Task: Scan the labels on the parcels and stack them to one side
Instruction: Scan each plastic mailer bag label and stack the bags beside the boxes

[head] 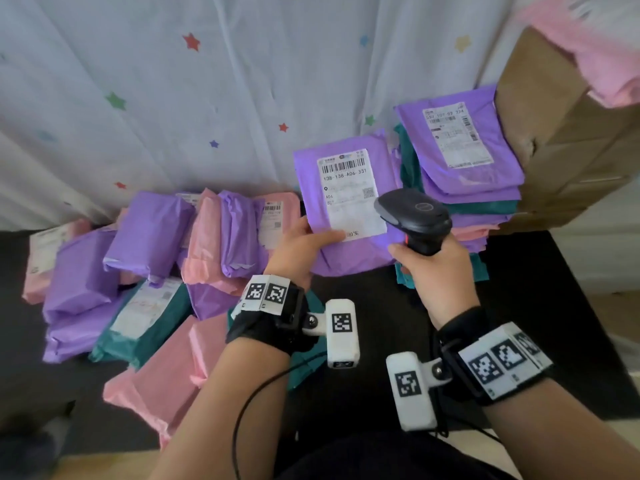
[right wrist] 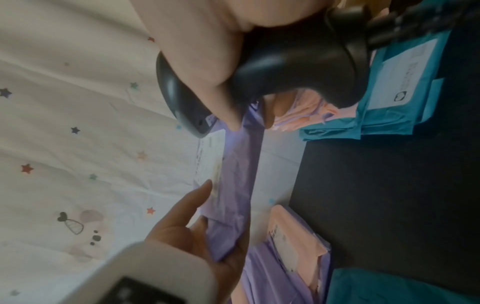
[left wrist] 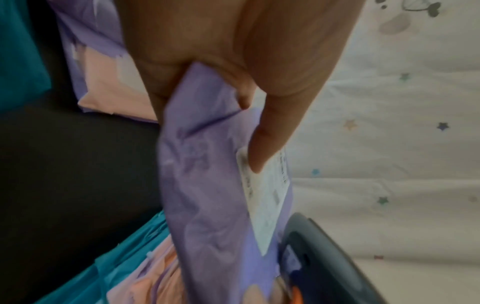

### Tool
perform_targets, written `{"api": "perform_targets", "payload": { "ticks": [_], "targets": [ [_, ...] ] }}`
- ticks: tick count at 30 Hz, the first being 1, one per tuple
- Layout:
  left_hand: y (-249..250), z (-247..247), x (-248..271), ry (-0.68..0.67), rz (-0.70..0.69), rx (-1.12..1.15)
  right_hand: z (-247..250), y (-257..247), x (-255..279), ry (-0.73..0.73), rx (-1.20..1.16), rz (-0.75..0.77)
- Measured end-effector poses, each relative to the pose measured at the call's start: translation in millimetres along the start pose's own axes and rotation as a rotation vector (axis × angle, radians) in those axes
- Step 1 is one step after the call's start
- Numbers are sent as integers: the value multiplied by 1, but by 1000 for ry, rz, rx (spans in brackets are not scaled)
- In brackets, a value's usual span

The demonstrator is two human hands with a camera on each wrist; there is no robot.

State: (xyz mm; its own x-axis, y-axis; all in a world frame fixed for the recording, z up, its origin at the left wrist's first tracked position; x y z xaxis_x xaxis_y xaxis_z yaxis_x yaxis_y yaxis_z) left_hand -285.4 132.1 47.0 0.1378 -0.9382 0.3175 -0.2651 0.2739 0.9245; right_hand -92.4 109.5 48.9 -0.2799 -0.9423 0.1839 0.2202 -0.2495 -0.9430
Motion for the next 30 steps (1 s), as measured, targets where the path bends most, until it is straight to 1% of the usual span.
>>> {"api": "perform_targets", "payload": {
  "ticks": [2,3,7,10,13,18,24,30],
  "targets": [
    [3,2,4,-19,-27,-98,0,-5,4,15,-1,41],
    [2,3,4,-3,-34,-128,0,-7,6,24,6,56],
    [0,8,4,128,-92,-226,3,-17,14,60,9,105],
    [1,12,4,186,-173,-371,6,-26,19,12,-19,131],
    [1,11,6,190,-194,-371,6,-33,23,-36,-32,154],
    [-2,4,9,161,-165,-338,4,-35,28,-114,8,185],
    [-3,0,15,153,-149,-375,6,-33,29,-121,46,206],
    [-3,1,19,171,-150,-425,8,-34,31,-115,34,217]
  ]
}}
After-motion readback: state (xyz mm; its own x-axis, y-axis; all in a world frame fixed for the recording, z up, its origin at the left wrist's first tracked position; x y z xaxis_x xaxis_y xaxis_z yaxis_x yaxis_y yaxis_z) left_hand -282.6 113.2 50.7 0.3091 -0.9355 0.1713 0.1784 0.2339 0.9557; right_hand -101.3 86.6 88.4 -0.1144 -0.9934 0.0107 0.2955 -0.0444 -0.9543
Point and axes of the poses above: each hand's wrist, its own x-axis away from the middle knuckle, its own z-axis out of the back of the hand, y = z × x, the point moved 2 cm from there along -x, towards the middle knuckle, and after that the axes turned 6 degrees about -z, right-handed, at the moved point
